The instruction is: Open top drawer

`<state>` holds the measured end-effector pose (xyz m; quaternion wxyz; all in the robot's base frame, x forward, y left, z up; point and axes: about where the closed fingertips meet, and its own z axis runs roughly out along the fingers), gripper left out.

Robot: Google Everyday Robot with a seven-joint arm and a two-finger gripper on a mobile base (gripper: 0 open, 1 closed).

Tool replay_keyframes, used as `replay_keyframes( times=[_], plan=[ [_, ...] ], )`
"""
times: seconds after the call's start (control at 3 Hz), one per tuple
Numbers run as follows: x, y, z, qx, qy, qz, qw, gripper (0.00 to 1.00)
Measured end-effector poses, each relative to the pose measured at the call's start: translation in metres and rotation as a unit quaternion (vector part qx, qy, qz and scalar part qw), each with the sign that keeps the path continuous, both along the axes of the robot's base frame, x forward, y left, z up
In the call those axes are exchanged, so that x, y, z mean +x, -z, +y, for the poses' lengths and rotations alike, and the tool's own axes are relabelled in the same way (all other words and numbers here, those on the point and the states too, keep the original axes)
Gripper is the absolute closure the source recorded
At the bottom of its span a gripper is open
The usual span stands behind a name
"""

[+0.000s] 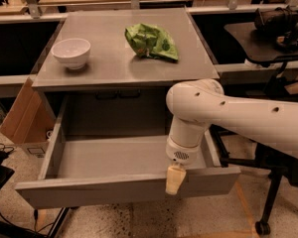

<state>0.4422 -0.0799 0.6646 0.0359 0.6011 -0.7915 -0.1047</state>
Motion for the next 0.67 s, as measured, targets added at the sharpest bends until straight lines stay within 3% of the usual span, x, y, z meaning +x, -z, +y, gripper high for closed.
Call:
replay_keyframes(
  times=[0.33,0.67],
  plan=[
    [-0.001,0.0,0.0,0.0,0.0,0.0,1.0,0.0],
    [-0.002,-0.016,0.005,-0.015,-0.008,-0.006,0.9998,0.0]
  ],
)
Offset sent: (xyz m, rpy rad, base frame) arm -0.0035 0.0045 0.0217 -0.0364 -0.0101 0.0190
